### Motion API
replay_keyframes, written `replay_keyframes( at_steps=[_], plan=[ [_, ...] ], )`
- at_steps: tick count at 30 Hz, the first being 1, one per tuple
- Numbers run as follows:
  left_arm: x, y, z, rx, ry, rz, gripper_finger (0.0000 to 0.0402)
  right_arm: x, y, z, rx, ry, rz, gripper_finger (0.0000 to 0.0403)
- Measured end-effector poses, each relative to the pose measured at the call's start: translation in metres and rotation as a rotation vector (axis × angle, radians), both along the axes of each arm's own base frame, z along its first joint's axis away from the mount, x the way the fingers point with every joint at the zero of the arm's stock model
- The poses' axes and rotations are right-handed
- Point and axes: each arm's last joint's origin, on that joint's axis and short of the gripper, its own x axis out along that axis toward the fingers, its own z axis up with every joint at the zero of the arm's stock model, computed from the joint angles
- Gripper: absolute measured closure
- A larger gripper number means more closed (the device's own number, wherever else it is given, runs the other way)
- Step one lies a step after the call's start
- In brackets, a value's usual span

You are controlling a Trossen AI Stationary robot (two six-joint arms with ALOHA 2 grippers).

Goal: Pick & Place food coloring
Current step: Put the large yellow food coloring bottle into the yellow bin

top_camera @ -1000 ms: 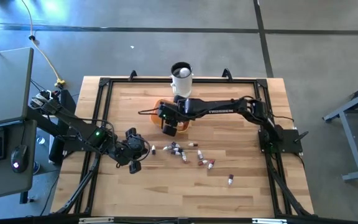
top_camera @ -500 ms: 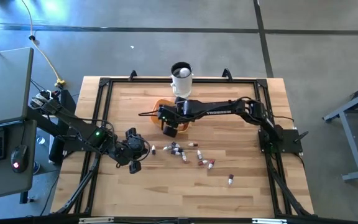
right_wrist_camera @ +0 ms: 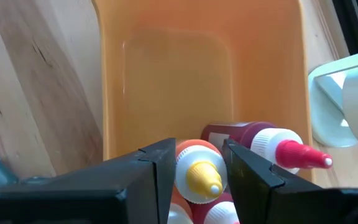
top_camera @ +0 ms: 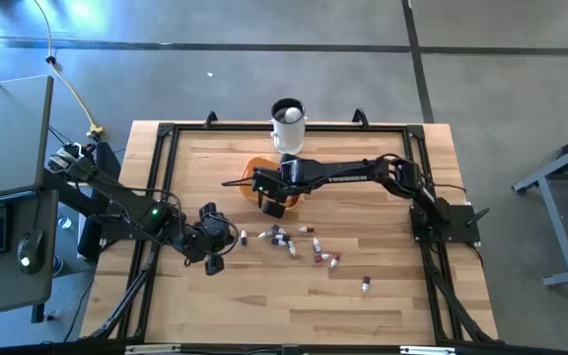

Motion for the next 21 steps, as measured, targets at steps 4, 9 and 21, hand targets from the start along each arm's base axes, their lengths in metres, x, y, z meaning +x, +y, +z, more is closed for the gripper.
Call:
replay_keyframes(
  at_steps=[4, 9, 21],
  plan=[
    [0.0000, 0.0000, 0.0000, 0.000, 0.000, 0.001, 0.0402, -0.0006, 0.0002, -0.0002, 0.003, 0.010, 0.011, 0.0284],
    [0.0000, 0.0000, 0.0000, 0.001, -0.001, 0.001, 0.0402, -0.0027, 0.0004, -0.0007, -0.027, 0.069, 0.100, 0.0273],
    [0.0002, 0.0007, 0.0003, 0.015, -0.010, 0.016, 0.0402, -0.0025, 0.0032, -0.0011, -0.052, 0.088, 0.144, 0.0223]
  ],
)
